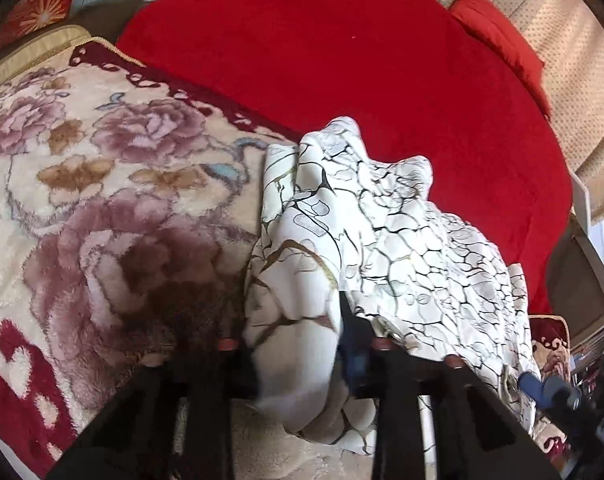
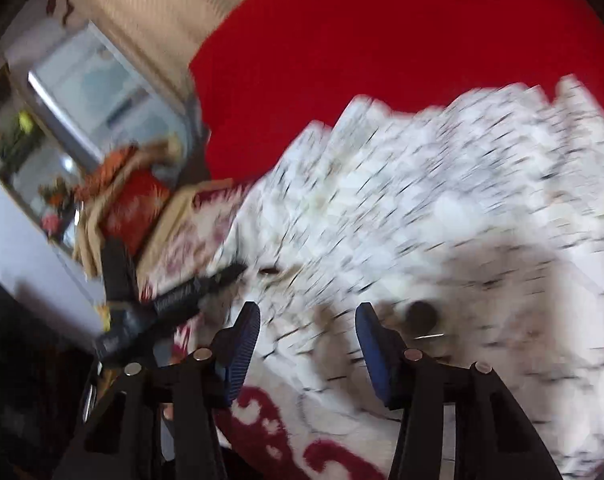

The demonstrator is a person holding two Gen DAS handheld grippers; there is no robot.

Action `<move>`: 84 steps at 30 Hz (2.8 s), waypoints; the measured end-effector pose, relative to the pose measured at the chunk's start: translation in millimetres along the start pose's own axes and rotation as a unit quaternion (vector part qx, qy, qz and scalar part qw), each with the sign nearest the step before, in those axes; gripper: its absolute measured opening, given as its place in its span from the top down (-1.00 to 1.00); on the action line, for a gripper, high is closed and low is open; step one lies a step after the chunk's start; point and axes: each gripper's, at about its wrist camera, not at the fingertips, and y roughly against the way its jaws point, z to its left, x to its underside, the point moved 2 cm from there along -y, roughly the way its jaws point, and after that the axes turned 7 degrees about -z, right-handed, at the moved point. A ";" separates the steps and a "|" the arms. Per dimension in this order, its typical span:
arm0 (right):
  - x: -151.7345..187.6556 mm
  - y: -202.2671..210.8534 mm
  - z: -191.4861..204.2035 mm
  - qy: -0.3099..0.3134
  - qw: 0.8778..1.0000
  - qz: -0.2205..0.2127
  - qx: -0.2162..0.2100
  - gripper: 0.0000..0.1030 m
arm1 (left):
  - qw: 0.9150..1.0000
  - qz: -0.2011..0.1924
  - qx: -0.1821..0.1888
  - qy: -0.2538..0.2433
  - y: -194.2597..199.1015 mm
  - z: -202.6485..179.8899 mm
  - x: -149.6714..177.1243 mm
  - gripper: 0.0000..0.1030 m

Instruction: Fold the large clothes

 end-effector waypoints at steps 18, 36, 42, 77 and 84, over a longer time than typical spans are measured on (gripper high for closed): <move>-14.7 29.0 -42.8 -0.052 0.997 -0.048 0.011 -0.06 | 0.994 -0.023 -0.017 0.110 72.1 54.2 20.6 -0.29; 0.2 8.2 -14.4 -0.025 0.999 -0.027 -0.005 -0.06 | 0.977 -0.030 0.078 0.198 7.6 22.3 26.6 -0.40; 0.5 2.5 -18.1 -0.033 0.999 -0.023 0.003 -0.03 | 0.977 -0.047 0.050 0.201 -5.2 17.3 21.7 -0.16; -83.6 83.9 -179.4 -0.217 0.972 -0.086 0.034 0.72 | 0.923 -0.043 0.069 -0.377 -14.5 -314.2 83.1 0.59; -91.7 139.5 -233.1 -0.262 0.954 -0.145 0.016 0.72 | 0.887 0.008 0.050 -0.458 -62.9 -324.1 163.2 0.60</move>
